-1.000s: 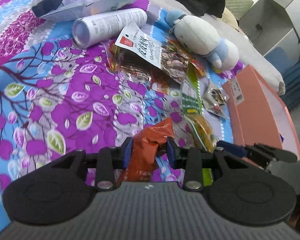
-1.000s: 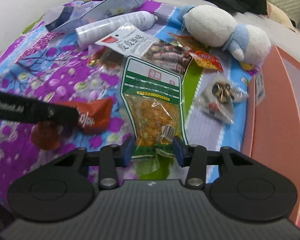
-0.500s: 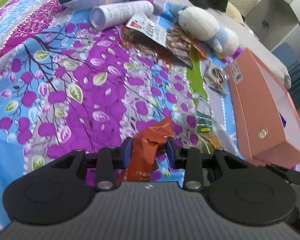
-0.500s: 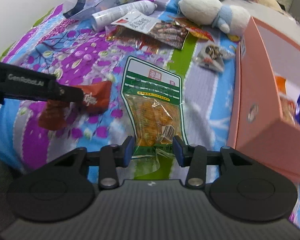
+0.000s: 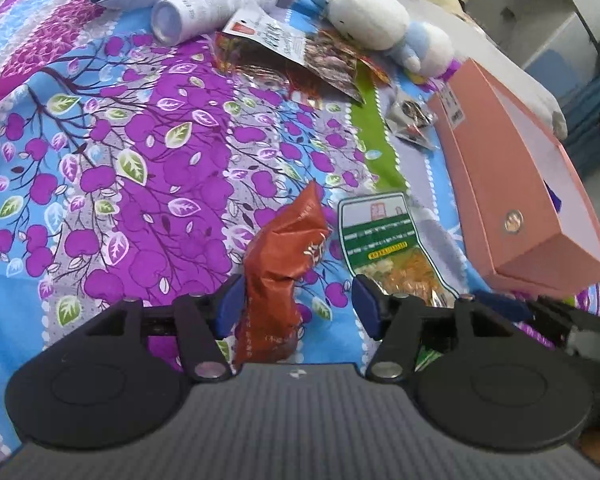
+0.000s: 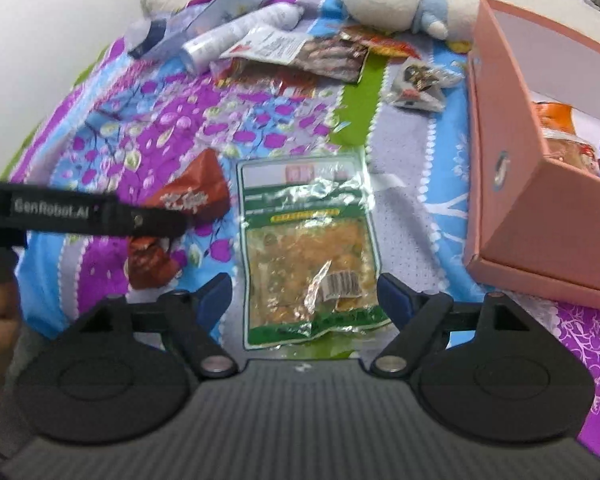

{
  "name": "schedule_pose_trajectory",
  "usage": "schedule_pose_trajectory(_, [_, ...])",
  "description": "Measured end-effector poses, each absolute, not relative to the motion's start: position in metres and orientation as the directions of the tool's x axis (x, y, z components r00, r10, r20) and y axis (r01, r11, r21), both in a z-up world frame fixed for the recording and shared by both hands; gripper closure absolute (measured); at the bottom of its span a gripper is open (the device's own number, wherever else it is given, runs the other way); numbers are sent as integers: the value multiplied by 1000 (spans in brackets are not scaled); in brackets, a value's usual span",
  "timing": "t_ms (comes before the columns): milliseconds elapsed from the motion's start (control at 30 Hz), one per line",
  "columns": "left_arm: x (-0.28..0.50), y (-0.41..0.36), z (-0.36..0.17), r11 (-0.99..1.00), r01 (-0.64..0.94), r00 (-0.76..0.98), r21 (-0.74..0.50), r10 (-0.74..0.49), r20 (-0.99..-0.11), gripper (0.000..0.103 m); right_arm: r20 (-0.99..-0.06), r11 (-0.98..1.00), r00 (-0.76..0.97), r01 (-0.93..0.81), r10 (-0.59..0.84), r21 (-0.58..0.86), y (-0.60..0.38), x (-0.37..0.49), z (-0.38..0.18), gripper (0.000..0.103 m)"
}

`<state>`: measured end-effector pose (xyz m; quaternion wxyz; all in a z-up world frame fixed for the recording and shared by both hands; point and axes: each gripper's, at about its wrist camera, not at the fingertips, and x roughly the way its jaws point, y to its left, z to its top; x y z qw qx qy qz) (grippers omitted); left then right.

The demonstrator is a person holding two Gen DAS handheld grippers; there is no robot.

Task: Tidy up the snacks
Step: 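Lift the orange-red foil bag with the left gripper while the right gripper lifts the green-labelled bag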

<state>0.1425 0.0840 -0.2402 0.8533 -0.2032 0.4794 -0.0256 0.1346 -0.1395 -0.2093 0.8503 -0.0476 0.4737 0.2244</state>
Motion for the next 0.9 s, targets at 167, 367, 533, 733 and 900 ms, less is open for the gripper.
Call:
schedule_pose_trajectory(167, [143,86,-240,917,-127,544,-379,-255,-799,39,-825,884,441,-447,353,139,-141,142,-216,22])
schedule_pose_trajectory(367, [146,90,-242,918,-108,541,-381,-267,-797,39,-835,879,440,-467,329,100,-137,154,-222,22])
schedule_pose_trajectory(533, [152,91,-242,926,-87,542,-368,-266,-797,40,-845,835,432,-549,314,29,-128,159,-226,21])
schedule_pose_trajectory(733, [159,95,-240,920,-80,558,-384,-278,-782,40,-855,774,404,-633,325,-4,-126,162,-216,13])
schedule_pose_trajectory(900, [163,97,-237,915,-87,578,-394,-276,-768,40,-860,796,402,-606,316,10,-131,167,-214,12])
